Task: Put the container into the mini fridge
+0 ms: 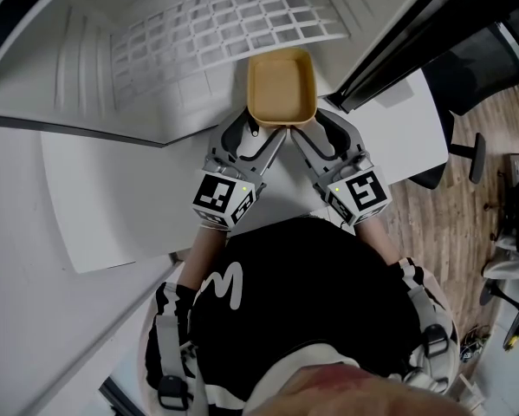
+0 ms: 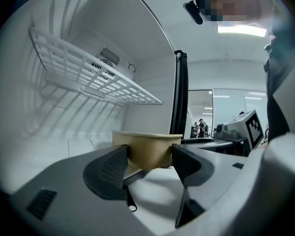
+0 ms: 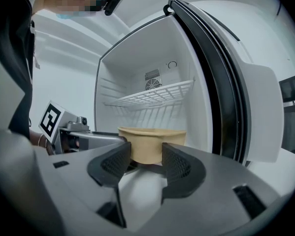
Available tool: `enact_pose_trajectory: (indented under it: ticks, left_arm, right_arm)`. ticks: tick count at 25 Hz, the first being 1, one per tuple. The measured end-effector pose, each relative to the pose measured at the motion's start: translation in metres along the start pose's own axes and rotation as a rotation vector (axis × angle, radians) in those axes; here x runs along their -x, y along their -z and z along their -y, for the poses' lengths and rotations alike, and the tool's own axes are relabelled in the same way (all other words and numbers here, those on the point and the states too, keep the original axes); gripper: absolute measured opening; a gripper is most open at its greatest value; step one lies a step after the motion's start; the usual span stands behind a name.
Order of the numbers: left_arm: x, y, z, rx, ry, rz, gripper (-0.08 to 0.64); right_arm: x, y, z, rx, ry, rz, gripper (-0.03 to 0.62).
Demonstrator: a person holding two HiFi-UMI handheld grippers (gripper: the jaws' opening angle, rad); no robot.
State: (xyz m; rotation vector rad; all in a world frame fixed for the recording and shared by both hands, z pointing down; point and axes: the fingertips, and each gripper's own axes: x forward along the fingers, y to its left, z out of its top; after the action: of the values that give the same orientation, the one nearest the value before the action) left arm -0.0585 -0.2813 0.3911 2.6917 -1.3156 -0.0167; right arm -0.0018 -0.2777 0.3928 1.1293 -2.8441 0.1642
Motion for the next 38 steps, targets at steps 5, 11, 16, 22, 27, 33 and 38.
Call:
enact_pose_trajectory:
  ticks: [5,11,16,22,27,33,38]
  left_arm:
    - [-0.003,-0.001,-0.004,0.009,-0.007,0.000,0.287]
    - [-0.006,-0.002,-0.008,0.015,-0.014,-0.002,0.287]
    - [-0.008,-0.004,-0.012,0.025,-0.021,-0.003,0.285]
    - [-0.011,-0.006,-0.016,0.039,-0.031,-0.007,0.285]
    - [-0.014,-0.008,-0.022,0.043,-0.035,-0.011,0.284]
    - [-0.016,-0.007,-0.027,0.062,-0.040,-0.009,0.284]
    - [-0.019,-0.007,-0.029,0.064,-0.044,-0.015,0.282]
  right_arm:
    - [-0.003,-0.001,0.002,-0.001,-0.002,-0.003,0.204]
    - [-0.008,0.000,0.006,-0.008,-0.008,-0.006,0.204]
    - [-0.012,-0.003,0.007,-0.021,-0.012,-0.010,0.204]
    - [-0.017,-0.005,0.010,-0.016,-0.024,-0.011,0.204]
    - [-0.022,-0.007,0.013,-0.014,-0.034,-0.011,0.204]
    - [-0.027,-0.008,0.016,0.006,-0.038,-0.015,0.204]
    - [-0.031,-0.008,0.018,0.008,-0.039,-0.018,0.204]
